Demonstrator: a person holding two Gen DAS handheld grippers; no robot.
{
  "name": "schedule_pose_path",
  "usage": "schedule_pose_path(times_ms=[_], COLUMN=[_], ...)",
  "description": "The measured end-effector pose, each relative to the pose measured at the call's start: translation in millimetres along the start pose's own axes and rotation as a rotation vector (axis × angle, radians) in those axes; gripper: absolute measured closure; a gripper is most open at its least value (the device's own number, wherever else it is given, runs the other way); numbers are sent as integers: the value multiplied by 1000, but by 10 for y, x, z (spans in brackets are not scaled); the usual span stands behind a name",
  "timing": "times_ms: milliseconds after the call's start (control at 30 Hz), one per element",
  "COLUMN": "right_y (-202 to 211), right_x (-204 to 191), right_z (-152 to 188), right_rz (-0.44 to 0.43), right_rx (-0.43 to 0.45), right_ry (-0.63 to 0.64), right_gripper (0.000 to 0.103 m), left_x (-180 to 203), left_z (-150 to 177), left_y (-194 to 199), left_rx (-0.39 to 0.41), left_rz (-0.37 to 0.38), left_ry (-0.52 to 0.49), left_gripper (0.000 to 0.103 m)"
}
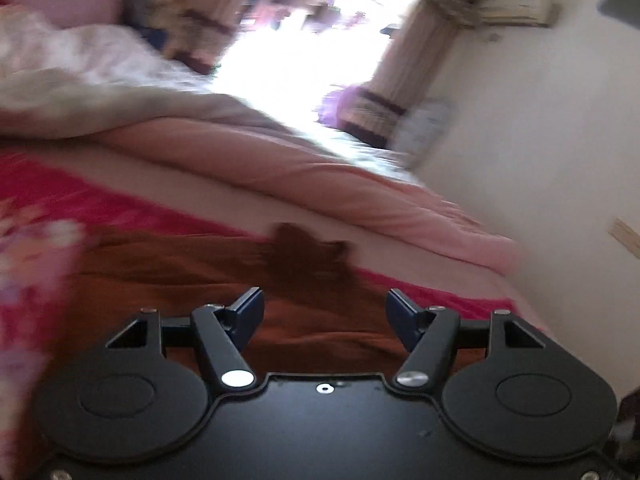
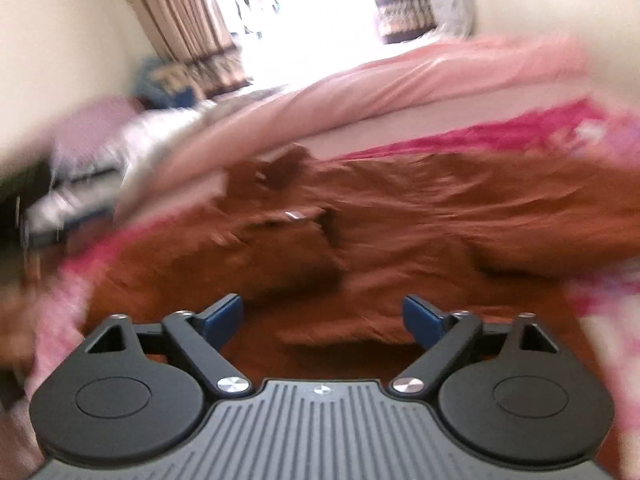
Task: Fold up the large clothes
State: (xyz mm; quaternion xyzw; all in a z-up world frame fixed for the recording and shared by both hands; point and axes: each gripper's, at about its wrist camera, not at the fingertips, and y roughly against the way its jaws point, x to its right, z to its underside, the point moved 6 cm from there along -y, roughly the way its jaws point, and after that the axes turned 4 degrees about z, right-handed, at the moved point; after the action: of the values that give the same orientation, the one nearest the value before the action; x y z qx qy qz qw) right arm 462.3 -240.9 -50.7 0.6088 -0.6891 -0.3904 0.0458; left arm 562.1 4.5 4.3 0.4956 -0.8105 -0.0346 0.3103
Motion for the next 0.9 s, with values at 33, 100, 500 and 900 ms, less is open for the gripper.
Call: schedule_pose_path(times_ms=[33,100,500,900], right_y=[-155,-476,-947,-1015], right_x=[38,142,-44,28], right_z=[-49,-102,-139,-84], right_rz=[-42,-72,-64,-12], right_rx=[-31,-100,-90,-128], right_ry=[-60,-186,-242,-233], right_gripper=[16,27,82,81], left_x=[-195,-558,-856,-1409], left_z=[10,55,431,373], left_y=[66,120,201,-10], left_rx=[2,-11,-91,-42], left_rz=[-41,-116,-175,-233], left_ry=[21,51,183,445], left_gripper=[35,35,35,63])
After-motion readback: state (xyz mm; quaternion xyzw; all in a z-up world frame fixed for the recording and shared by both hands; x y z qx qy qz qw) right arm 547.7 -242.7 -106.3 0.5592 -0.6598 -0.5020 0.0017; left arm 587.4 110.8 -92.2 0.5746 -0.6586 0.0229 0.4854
